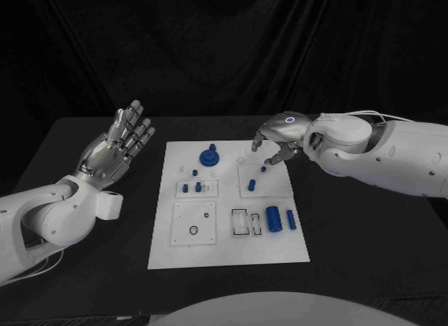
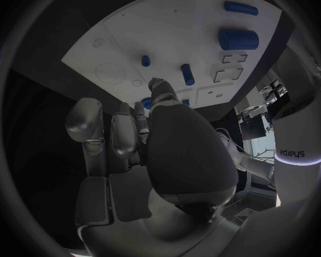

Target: Assemble the parts on the task board

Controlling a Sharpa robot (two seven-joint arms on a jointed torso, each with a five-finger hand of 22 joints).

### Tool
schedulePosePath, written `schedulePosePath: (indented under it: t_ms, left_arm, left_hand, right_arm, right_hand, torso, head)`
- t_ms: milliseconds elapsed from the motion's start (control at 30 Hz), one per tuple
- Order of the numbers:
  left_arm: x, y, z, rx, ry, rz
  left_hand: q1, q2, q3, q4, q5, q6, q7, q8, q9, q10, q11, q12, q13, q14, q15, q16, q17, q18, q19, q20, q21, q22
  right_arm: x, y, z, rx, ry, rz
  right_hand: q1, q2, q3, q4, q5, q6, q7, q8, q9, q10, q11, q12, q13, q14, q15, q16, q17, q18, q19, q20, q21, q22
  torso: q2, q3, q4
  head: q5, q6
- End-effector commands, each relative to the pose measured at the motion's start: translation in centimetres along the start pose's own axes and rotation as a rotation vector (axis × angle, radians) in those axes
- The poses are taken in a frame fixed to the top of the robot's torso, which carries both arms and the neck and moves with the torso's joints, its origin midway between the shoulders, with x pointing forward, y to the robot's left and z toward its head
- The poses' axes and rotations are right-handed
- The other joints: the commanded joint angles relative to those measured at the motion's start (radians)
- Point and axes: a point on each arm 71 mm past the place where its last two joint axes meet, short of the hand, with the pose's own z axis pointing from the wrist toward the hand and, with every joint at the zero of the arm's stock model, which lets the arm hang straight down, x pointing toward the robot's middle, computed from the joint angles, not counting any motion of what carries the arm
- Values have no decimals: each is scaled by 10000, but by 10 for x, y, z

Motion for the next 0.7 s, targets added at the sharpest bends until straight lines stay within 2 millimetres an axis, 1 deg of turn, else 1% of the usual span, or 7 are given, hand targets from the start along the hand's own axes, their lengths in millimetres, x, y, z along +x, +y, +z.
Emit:
schedulePosePath:
  t_ms: [33, 100, 133, 233, 367, 533, 700]
  left_arm:
    - [3, -3, -2, 399, 20, -554]
    - [3, -4, -3, 394, 10, -534]
    - [3, -4, -4, 389, 6, -528]
    - [3, -4, -5, 376, -18, -502]
    - [3, -5, -6, 376, -60, -394]
    - [3, -4, -6, 304, -156, 78]
    - [2, -3, -7, 25, -289, 355]
  left_hand:
    - [15, 249, -616, 36, -137, -208, -90, -166, -138, -1, -37, -199, -91, -124, -1225, -142, -72, 207, 43, -383, -93, -99]
    - [40, 280, -661, 37, -139, -238, -50, -170, -143, -1, -39, -190, -88, -124, -1222, -142, -72, 198, 43, -391, -93, -99]
    - [40, 280, -661, 37, -139, -238, -50, -170, -143, -1, -39, -190, -88, -124, -1222, -142, -72, 198, 43, -391, -93, -99]
    - [44, 319, -707, 39, -139, -268, -9, -176, -149, -1, -31, -185, -86, -124, -1252, -142, -72, 200, 43, -412, -93, -99]
    - [71, 354, -864, 29, -144, -236, 62, -166, -139, 4, 12, -136, -72, -124, -1476, -142, -72, 263, 43, -546, -93, -99]
    - [35, 310, -1193, 39, -152, -185, 216, -152, -126, 9, 137, -107, -62, -124, -1732, -142, -72, 243, 43, -865, -93, -99]
    - [-563, 631, -1608, 48, -151, -194, 269, -155, -128, 2, 225, -182, -84, -124, -1633, -142, -72, 62, 43, -942, -93, -99]
  right_arm:
    - [6, 4, 0, -201, 195, 223]
    - [9, 5, 0, -206, 241, 282]
    - [10, 5, 0, -204, 257, 298]
    - [13, 6, -1, -185, 318, 351]
    - [16, 6, -1, -145, 405, 396]
    - [21, 6, 0, -91, 536, 430]
    - [24, 5, 0, 8, 648, 443]
  right_hand:
    - [-22, 121, -7, -37, -82, -201, 215, -179, 9, 235, 43, -117, -250, 286, 17, 288, 274, -76, 164, -23, 368, 1551]
    - [-12, 141, 7, -42, -41, -215, 237, -224, -36, 327, 70, -165, -331, 309, 32, 377, 351, -95, 191, -12, 489, 1575]
    - [-1, 154, 16, -46, -13, -197, 277, -233, -53, 371, 70, -192, -372, 317, 35, 407, 374, -98, 198, -9, 519, 1581]
    - [30, 184, 40, -57, 51, -131, 467, -267, -121, 495, 99, -310, -529, 334, 48, 497, 442, -113, 220, 0, 640, 1602]
    - [28, 185, 41, -47, 22, -47, 583, -290, -188, 529, 167, -475, -713, 330, 88, 527, 452, -120, 218, 27, 683, 1605]
    - [-3, 180, 29, -35, -58, -12, 629, -318, -240, 537, 202, -588, -840, 307, 120, 501, 413, -115, 198, 53, 655, 1595]
    - [-39, 264, 60, -33, 24, 222, 600, -257, -255, 670, 191, -660, -980, 294, 126, 539, 433, -119, 187, 71, 728, 1607]
  torso:
    - [-12, -89, 64]
    - [-27, -108, 81]
    - [-29, -91, 68]
    - [-45, -119, 74]
    - [-71, -139, 104]
    - [-69, -97, 66]
    - [-40, -80, 42]
  head:
    - [-25, 3]
    - [-73, -6]
    - [-72, -2]
    - [-107, 19]
    - [-153, -21]
    - [-115, 5]
    - [-28, 5]
